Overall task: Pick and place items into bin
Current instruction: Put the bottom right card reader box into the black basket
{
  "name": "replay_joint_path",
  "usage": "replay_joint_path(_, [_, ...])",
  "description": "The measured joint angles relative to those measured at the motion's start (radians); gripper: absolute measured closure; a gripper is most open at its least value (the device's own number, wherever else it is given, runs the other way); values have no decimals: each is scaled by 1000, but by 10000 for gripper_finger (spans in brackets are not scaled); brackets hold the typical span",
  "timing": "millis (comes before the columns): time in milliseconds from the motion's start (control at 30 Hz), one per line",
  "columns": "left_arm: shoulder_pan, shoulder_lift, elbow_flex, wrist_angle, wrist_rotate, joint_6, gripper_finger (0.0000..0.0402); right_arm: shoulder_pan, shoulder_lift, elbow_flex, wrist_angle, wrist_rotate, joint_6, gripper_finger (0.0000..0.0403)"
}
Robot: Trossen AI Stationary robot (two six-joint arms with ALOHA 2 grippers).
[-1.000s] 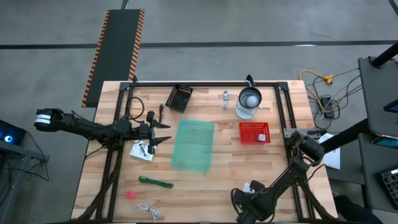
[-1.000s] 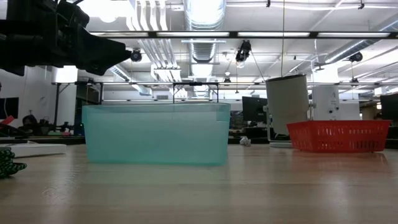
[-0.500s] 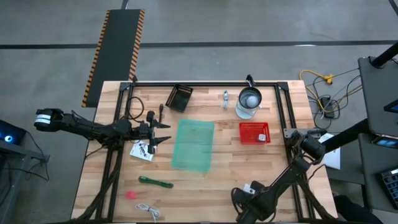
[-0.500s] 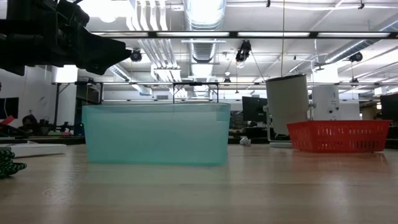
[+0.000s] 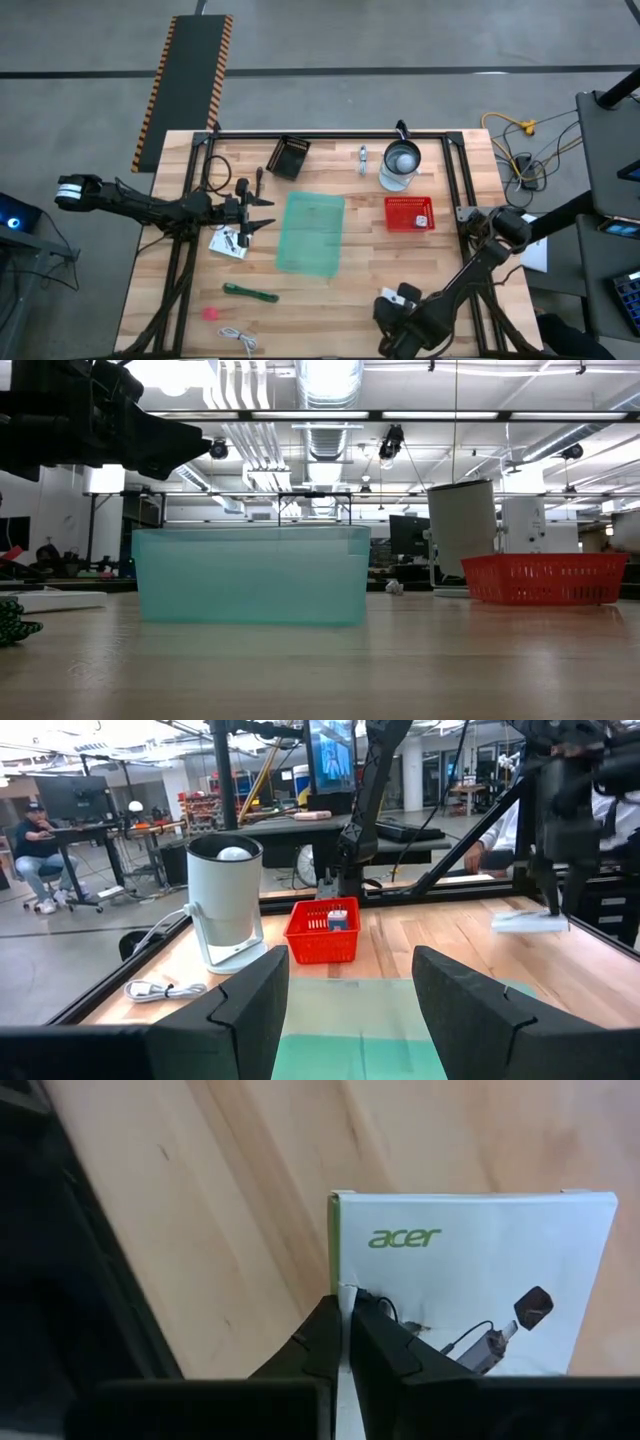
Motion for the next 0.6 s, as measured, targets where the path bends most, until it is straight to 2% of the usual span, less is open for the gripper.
replay_joint_path(133, [0, 0, 0, 0, 0, 0, 203, 2, -47, 0, 12, 102, -28, 394])
replay_joint_path(333, [1, 0, 0, -3, 0, 0, 203, 7, -91, 0, 101, 268, -189, 394])
replay_joint_path(600, [1, 0, -1, -2, 0, 0, 203, -11, -102, -33, 227, 294, -333, 394])
